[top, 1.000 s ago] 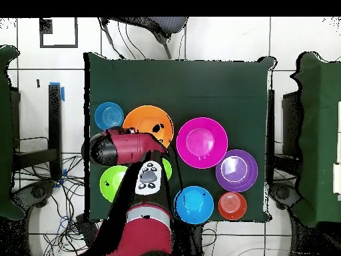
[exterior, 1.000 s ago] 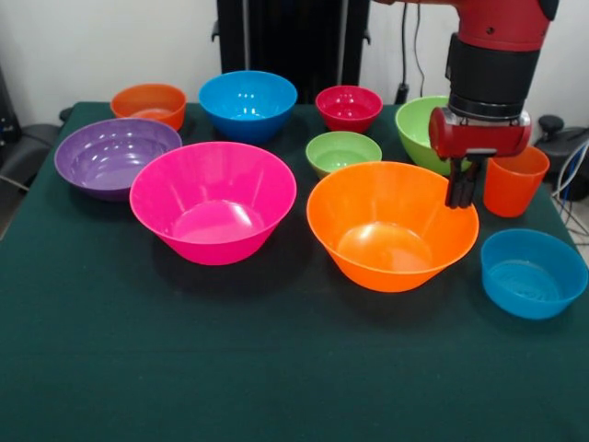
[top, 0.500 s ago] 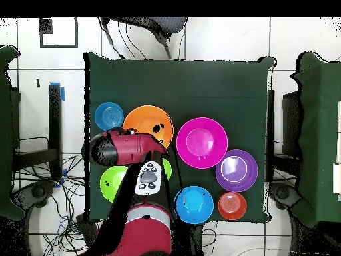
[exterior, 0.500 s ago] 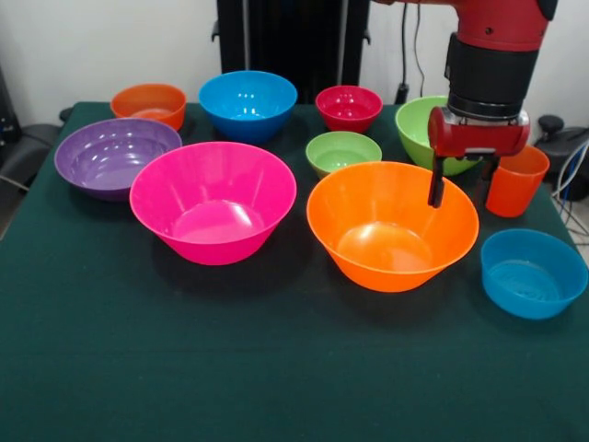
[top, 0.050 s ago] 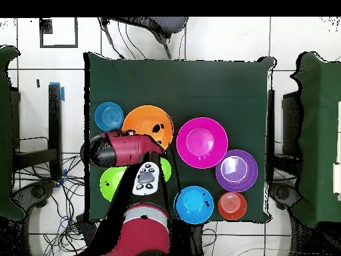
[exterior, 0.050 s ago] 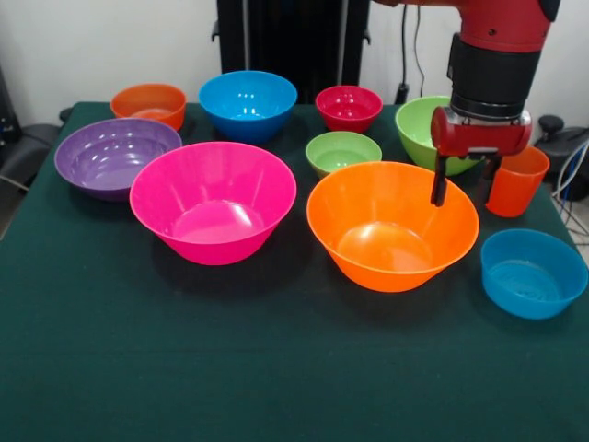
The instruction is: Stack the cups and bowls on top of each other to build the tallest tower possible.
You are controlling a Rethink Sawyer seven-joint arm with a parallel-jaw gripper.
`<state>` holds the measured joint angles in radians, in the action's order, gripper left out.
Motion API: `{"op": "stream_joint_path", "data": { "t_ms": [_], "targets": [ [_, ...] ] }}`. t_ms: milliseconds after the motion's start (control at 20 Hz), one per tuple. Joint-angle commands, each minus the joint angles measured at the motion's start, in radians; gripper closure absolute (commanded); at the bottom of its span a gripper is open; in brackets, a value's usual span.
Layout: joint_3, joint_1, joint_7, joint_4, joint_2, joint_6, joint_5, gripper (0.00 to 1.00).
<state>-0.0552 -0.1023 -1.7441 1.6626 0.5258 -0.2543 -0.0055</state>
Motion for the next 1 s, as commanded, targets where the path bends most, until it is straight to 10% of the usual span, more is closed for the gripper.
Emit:
{"op": "stream_joint_path", "data": {
  "t_ms": [50,1000],
  "targets": [
    [0.043,-0.035,-0.160,0.037,-0.044,-0.006,0.002,0.00],
    [0.065,-0.020,-0.152,0.018,-0.105,0.078,-0.007,0.00]
  ]
}}
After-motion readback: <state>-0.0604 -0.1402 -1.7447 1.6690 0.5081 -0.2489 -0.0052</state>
